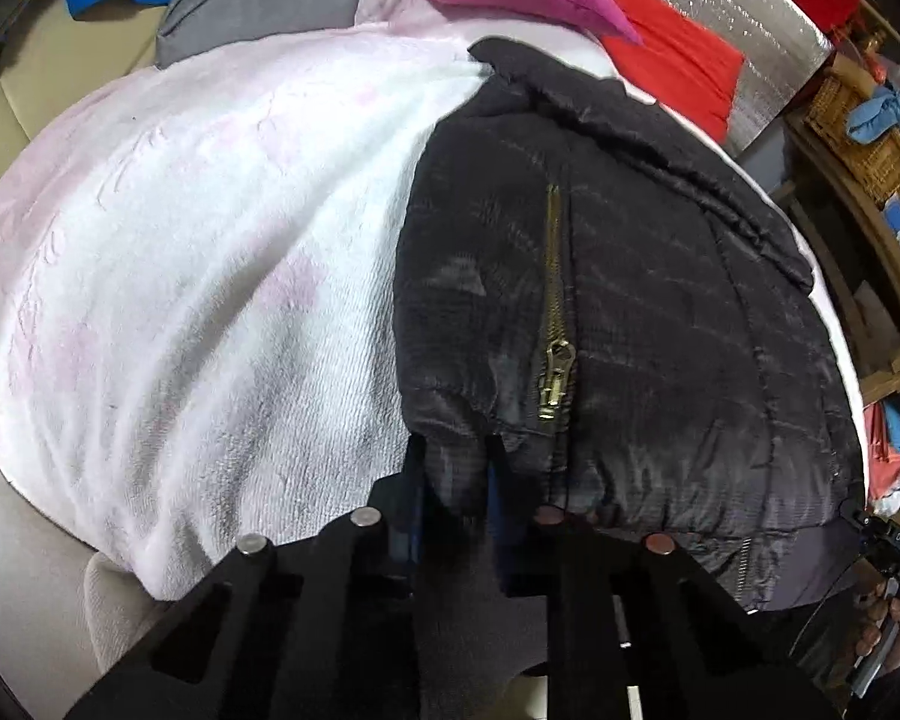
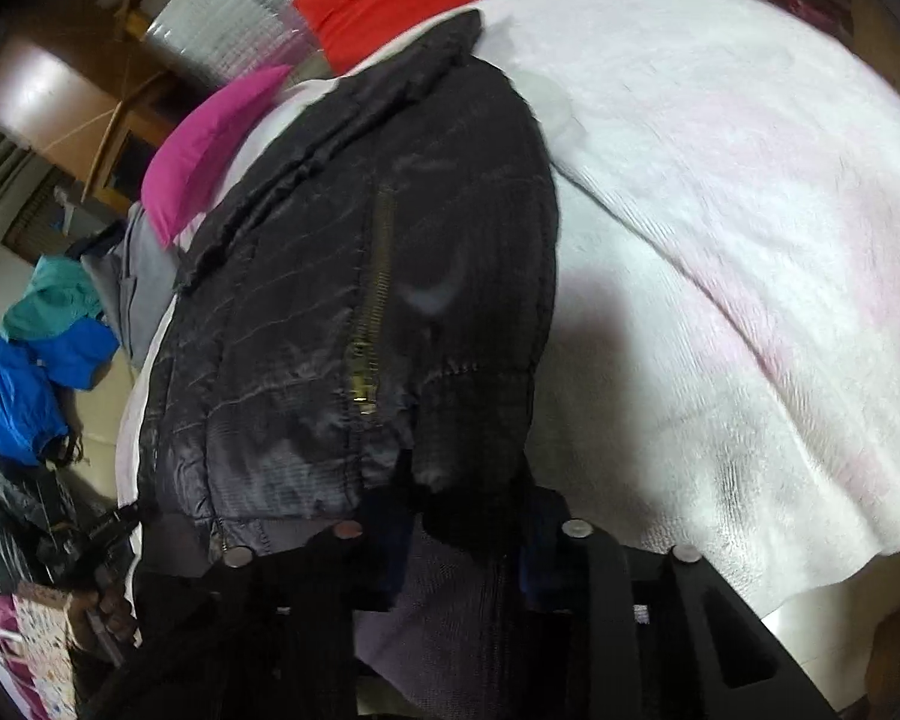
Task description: Fold large clothes
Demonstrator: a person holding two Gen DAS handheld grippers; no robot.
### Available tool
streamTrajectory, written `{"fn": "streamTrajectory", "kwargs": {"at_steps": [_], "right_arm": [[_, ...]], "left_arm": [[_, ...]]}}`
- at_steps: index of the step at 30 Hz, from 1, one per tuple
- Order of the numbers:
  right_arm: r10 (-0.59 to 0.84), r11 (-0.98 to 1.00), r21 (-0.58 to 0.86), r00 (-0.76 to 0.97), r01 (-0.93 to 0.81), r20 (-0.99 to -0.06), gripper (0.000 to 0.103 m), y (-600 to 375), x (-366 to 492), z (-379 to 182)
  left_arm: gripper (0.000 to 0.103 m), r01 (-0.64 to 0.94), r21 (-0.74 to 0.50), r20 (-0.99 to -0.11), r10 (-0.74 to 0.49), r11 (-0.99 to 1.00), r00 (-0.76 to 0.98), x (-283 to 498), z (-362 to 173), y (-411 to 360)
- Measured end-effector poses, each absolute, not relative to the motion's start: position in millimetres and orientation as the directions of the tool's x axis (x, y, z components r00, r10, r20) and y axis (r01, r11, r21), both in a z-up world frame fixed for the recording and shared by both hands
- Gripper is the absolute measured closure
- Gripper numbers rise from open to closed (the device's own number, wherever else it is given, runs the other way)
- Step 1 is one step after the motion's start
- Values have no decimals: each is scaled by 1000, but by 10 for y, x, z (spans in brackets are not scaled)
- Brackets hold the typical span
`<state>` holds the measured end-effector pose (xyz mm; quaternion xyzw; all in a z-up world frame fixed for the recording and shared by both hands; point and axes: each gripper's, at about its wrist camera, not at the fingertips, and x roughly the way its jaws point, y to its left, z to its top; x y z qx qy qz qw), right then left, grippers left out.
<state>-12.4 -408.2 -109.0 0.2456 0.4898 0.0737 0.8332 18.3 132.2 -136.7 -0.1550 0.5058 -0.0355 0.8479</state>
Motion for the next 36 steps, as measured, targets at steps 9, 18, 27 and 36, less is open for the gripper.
{"fn": "streamTrajectory", "kwargs": {"at_steps": [9,18,27,36], "right_arm": [[427,827,554,534,95,-729,80,-4164,-243,-969],[414,808,568,538,153,-734,30,-4254,-181,-1243],[516,778,628,552,19,-655,90,-4114,-263,-978],[571,713,701,563,19,-597,90,-4202,-678,-929]], "left_arm": [[82,-84,-345,-804,-248,935,540,-25,-1131,1432],[43,-143,-351,-834,-240,925,497,117,-1366,1417],[87,-64,-286,-806,-203,956,556,9,-1041,1316],[87,-57,-343,-764,-243,937,598,-434,-812,1492]]}}
